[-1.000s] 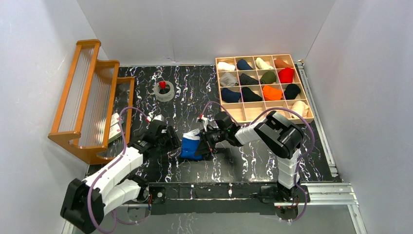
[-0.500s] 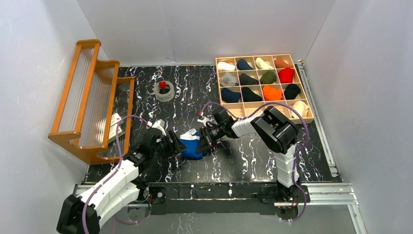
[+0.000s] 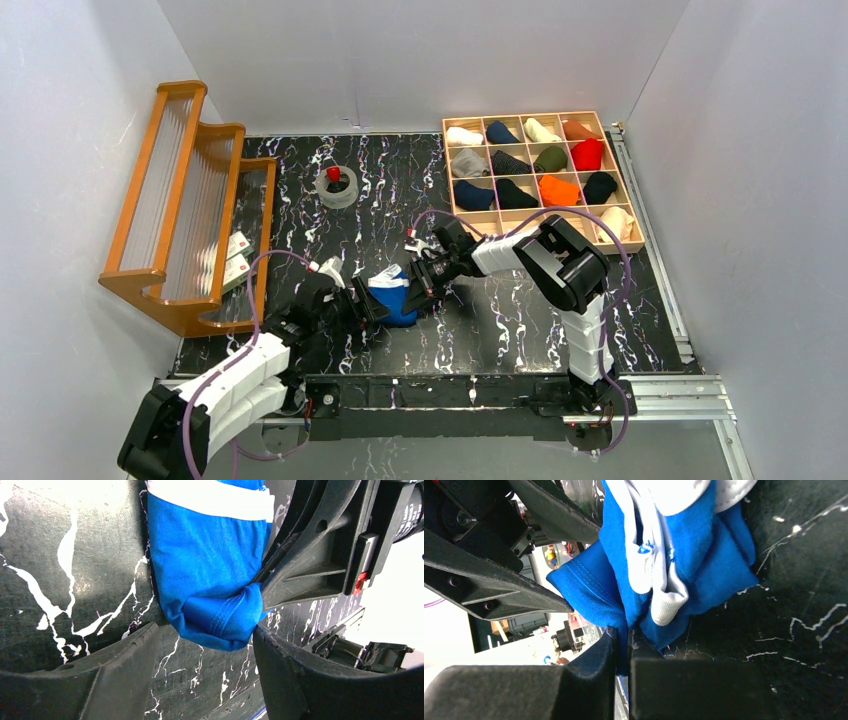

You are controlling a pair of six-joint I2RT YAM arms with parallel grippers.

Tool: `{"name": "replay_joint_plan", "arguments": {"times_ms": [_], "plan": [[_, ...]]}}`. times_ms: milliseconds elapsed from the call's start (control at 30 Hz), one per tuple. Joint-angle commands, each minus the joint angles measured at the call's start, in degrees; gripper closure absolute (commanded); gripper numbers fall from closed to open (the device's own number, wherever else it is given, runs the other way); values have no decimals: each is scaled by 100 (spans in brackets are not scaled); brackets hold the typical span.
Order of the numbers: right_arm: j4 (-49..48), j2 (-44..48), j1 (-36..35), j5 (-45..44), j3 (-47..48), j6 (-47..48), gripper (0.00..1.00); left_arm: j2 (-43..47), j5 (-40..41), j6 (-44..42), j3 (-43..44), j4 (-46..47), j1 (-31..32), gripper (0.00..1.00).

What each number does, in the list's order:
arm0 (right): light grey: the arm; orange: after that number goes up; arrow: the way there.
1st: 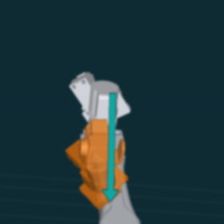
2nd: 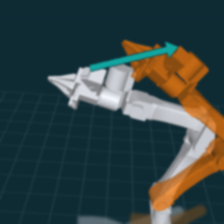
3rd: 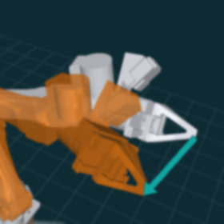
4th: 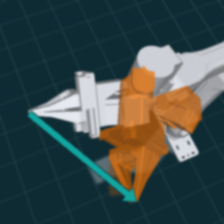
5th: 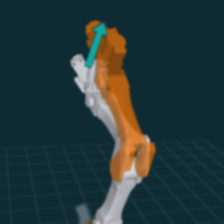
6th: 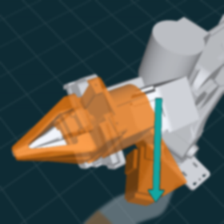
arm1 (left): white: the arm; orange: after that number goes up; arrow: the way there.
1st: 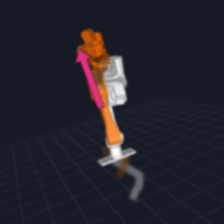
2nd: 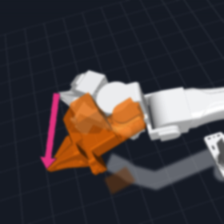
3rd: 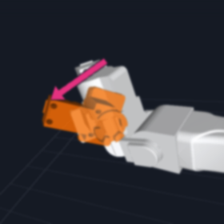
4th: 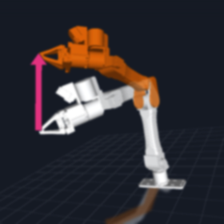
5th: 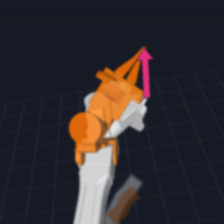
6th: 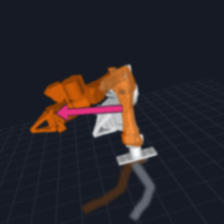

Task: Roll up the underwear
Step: Pick up the underwear from the center of the board.

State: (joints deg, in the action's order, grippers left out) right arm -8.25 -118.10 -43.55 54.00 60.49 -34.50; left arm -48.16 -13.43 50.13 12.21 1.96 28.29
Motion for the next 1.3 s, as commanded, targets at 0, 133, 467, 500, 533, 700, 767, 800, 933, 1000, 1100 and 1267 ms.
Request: {"name": "replay_joint_plan", "arguments": {"times_ms": [0,133,467,500,533,700,767,800,933,1000,1100,1267], "plan": [[583,-247,27,-585,45,272,99,-112,191,257,-192,402,1,35],[625,-207,27,-482,91,324,99,-330,569,535,-393,818,1,37],[975,-24,-80,-339,344,368,98,-1012,320,257,-358,1429,1,57],[975,-30,-90,-311,363,295,99,-997,315,213,-326,1383,1,59],[1001,-44,-94,-270,406,247,99,-974,312,162,-305,1354,2,63],[1211,-16,-113,-117,629,201,94,-811,328,49,-320,1214,1,71],[1416,-11,-117,-161,750,318,90,-800,429,-7,-288,1040,1,74],[1497,-19,-116,-188,798,380,87,-820,472,-7,-282,982,1,76],[1810,-141,-114,-431,1019,666,78,-988,619,123,-254,776,1,83],[1859,-139,-118,-538,1052,835,67,-1127,689,145,-172,618,-6,85],[1861,78,-106,-771,1029,1176,53,-1389,773,102,7,306,-7,88],[1941,453,-54,-1333,1018,1737,33,-1745,971,-17,314,-155,-8,92]]}}
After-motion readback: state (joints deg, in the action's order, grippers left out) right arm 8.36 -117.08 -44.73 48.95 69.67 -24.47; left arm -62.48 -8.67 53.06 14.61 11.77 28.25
